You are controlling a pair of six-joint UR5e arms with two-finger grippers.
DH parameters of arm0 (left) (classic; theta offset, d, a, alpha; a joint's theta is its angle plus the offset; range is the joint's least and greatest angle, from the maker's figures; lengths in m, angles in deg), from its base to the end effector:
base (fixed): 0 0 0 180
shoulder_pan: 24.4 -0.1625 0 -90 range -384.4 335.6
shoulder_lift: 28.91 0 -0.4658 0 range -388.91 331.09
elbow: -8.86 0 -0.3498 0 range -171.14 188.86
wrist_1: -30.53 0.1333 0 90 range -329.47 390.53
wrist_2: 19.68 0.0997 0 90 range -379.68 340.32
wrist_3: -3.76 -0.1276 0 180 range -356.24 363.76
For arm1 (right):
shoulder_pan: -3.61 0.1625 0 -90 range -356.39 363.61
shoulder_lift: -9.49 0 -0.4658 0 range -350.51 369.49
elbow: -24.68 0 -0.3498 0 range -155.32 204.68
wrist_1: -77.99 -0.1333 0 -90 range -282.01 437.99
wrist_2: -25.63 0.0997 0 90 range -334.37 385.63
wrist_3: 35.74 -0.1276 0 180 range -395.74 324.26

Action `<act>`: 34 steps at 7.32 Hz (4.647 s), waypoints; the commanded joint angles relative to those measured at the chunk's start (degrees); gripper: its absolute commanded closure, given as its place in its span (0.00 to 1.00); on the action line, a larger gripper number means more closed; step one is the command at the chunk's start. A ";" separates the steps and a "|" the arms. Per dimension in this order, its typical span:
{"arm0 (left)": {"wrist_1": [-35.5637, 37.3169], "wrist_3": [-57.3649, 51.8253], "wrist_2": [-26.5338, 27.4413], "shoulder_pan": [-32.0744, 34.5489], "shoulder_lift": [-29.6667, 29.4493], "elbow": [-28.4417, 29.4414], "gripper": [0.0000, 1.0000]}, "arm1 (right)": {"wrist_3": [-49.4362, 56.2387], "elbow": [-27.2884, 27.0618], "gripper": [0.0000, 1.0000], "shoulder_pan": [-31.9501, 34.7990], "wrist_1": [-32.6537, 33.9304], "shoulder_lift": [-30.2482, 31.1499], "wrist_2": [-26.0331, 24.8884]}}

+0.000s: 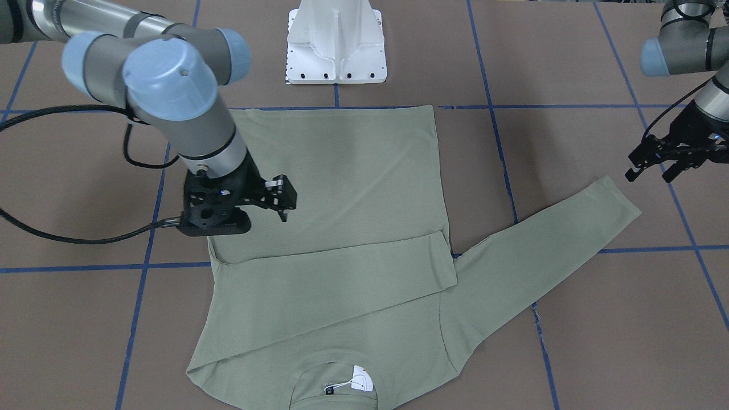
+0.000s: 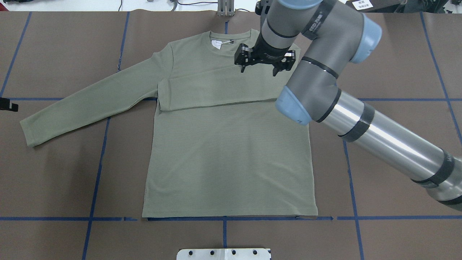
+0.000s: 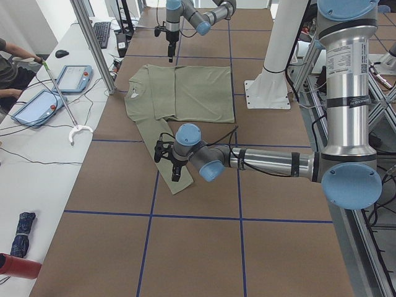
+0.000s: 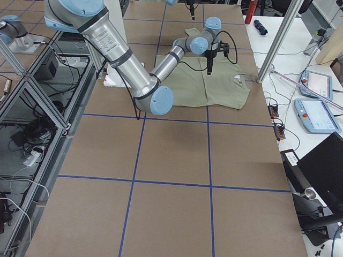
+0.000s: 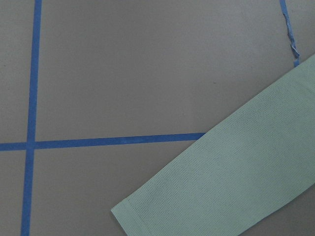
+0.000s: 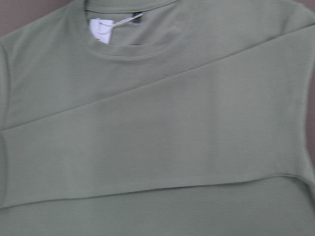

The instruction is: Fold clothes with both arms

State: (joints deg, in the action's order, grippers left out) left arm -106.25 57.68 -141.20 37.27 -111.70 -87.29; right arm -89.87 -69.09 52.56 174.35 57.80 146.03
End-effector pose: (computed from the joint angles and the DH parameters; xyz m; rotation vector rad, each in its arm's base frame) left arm 0.1496 -0.4178 0.6357 0.2432 0.9028 -0.1943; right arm -0.4091 -0.5745 0.2835 0.0728 -0.8343 0.0338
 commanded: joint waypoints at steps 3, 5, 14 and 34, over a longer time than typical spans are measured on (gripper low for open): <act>-2.77 12.71 11.92 -10.17 0.35 4.37 0.00 | 15.54 -8.97 0.00 4.66 5.24 12.25 0.89; -3.23 12.62 12.88 -10.17 -0.35 6.93 0.00 | 15.54 -8.97 0.00 4.66 5.15 12.34 0.89; -3.23 12.36 12.89 -10.17 -0.26 8.26 0.15 | 15.37 -8.97 0.00 5.10 5.15 12.25 3.17; 27.72 13.32 9.46 -9.82 -23.66 -3.34 1.00 | 16.07 -15.65 0.00 11.25 5.68 24.01 6.69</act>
State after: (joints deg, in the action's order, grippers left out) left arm -88.02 70.89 -131.61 27.25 -126.40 -90.50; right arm -74.06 -84.04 62.94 180.13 79.22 152.69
